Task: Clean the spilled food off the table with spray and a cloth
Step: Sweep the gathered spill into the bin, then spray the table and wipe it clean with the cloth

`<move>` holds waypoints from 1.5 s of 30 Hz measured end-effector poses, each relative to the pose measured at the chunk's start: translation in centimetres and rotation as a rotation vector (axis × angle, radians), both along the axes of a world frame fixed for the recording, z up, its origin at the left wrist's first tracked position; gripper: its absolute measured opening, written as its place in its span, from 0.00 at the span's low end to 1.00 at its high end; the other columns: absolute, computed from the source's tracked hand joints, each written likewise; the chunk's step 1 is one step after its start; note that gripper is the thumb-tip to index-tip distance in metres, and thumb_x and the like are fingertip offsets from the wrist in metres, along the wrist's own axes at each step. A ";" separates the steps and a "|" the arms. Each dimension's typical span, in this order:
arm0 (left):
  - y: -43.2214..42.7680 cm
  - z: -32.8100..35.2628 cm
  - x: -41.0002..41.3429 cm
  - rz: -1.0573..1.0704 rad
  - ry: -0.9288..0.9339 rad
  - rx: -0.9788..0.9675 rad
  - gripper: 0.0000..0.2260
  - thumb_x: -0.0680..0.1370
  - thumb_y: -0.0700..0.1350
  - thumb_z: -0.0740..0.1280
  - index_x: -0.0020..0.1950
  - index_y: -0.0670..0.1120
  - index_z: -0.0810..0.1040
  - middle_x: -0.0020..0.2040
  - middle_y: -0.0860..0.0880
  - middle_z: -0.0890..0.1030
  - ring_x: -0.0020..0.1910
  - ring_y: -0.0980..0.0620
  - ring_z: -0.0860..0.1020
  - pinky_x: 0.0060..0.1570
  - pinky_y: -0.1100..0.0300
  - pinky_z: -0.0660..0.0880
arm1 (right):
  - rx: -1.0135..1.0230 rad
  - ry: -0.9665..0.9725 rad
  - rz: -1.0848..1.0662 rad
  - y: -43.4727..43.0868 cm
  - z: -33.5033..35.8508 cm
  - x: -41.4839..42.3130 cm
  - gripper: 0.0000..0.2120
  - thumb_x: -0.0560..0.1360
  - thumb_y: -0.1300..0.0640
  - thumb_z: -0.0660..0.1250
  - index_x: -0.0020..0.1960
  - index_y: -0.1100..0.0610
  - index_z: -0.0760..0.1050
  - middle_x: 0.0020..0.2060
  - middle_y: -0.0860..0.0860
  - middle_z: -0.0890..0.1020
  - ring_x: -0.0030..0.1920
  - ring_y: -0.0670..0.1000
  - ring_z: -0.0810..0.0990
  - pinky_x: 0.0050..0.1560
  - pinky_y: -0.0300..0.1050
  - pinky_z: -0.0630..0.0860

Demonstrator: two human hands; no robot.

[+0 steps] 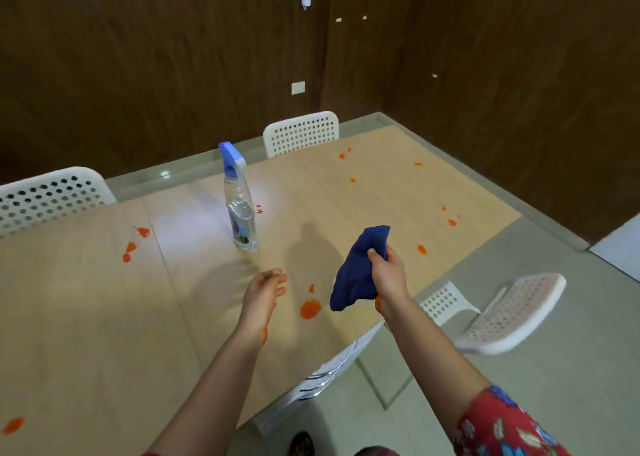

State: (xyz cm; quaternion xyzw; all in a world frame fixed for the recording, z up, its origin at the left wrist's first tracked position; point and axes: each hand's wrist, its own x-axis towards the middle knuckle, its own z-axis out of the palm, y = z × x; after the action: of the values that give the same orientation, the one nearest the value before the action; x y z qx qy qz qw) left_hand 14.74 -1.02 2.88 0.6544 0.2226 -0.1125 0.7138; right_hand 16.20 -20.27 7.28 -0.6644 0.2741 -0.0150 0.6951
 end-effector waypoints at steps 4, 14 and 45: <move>0.0 -0.1 3.6 0.120 -0.043 0.042 0.10 0.81 0.45 0.62 0.61 0.45 0.75 0.60 0.48 0.79 0.55 0.49 0.78 0.52 0.58 0.67 | 0.087 0.016 0.090 0.4 -0.7 6.2 0.13 0.81 0.59 0.57 0.64 0.53 0.72 0.57 0.53 0.78 0.57 0.55 0.77 0.52 0.50 0.74; 1.3 -1.8 8.3 0.383 -0.058 0.318 0.15 0.80 0.47 0.65 0.66 0.47 0.72 0.61 0.50 0.77 0.59 0.50 0.76 0.53 0.58 0.71 | -0.186 0.270 0.389 -4.7 -10.2 16.0 0.13 0.78 0.61 0.62 0.62 0.62 0.75 0.51 0.55 0.81 0.47 0.53 0.79 0.49 0.50 0.78; 1.6 -2.9 12.4 0.412 0.108 0.523 0.13 0.81 0.46 0.62 0.65 0.48 0.74 0.62 0.52 0.77 0.57 0.57 0.73 0.55 0.61 0.68 | -0.031 -0.545 1.029 7.9 0.2 24.1 0.09 0.72 0.62 0.73 0.49 0.51 0.78 0.49 0.44 0.83 0.54 0.43 0.80 0.58 0.35 0.73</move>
State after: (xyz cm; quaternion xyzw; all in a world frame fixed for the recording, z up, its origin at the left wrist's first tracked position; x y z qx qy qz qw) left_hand 27.12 0.54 -0.03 0.7498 0.4088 0.0606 0.5167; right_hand 40.28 -12.40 7.44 -0.6945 -0.2731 0.1500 0.6485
